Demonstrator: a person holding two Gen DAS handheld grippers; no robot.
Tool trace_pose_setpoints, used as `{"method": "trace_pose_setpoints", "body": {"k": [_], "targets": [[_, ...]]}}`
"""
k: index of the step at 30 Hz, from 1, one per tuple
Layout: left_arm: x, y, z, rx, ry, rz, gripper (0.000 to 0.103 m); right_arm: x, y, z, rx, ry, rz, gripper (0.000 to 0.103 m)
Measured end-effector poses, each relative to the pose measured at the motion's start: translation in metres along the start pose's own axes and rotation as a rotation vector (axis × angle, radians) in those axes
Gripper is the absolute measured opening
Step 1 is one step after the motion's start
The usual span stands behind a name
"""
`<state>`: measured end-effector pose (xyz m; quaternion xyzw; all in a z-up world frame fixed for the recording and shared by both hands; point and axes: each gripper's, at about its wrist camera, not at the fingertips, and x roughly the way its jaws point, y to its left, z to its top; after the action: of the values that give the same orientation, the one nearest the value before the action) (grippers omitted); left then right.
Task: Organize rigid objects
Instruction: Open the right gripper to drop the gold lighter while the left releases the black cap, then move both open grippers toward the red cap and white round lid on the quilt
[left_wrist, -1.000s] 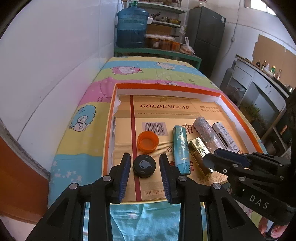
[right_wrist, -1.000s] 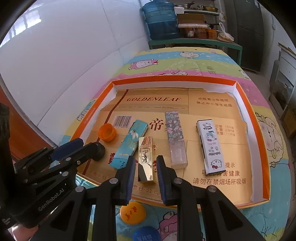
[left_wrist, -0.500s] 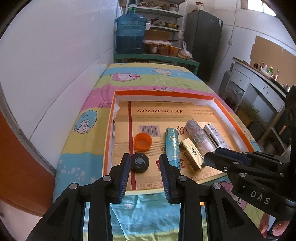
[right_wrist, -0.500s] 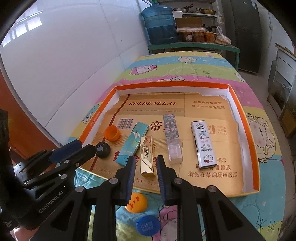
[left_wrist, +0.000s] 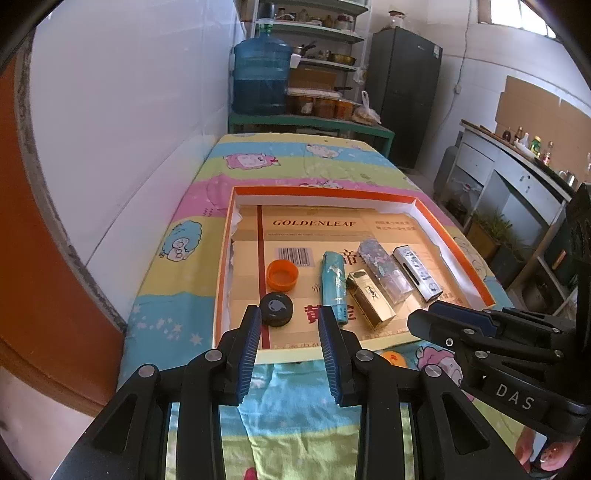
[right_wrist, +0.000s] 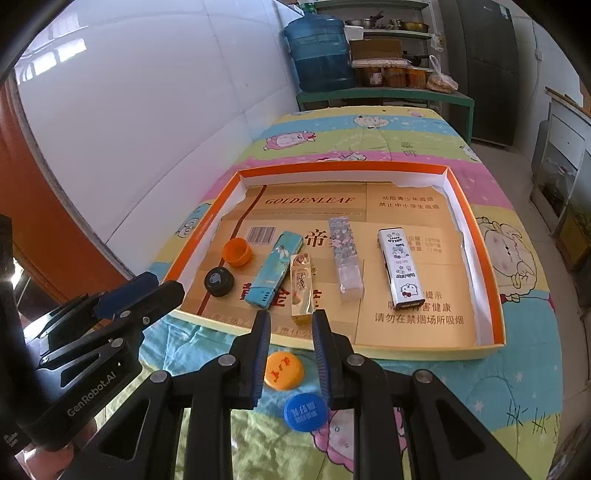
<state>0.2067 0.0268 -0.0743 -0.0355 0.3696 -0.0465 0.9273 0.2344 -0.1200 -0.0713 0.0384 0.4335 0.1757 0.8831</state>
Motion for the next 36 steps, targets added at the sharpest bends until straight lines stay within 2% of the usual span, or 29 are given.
{"method": "trace_pose_setpoints", "body": {"k": [26, 36], "targets": [[-0.047, -0.003, -0.022, 0.006, -0.03, -0.006, 0.033, -0.041, 0.012, -0.029, -0.022, -0.027, -0.015, 0.023], [-0.068, -0.007, -0.037, 0.014, -0.033, -0.001, 0.033, -0.052, 0.015, -0.044, -0.022, -0.011, -0.012, 0.023]]}}
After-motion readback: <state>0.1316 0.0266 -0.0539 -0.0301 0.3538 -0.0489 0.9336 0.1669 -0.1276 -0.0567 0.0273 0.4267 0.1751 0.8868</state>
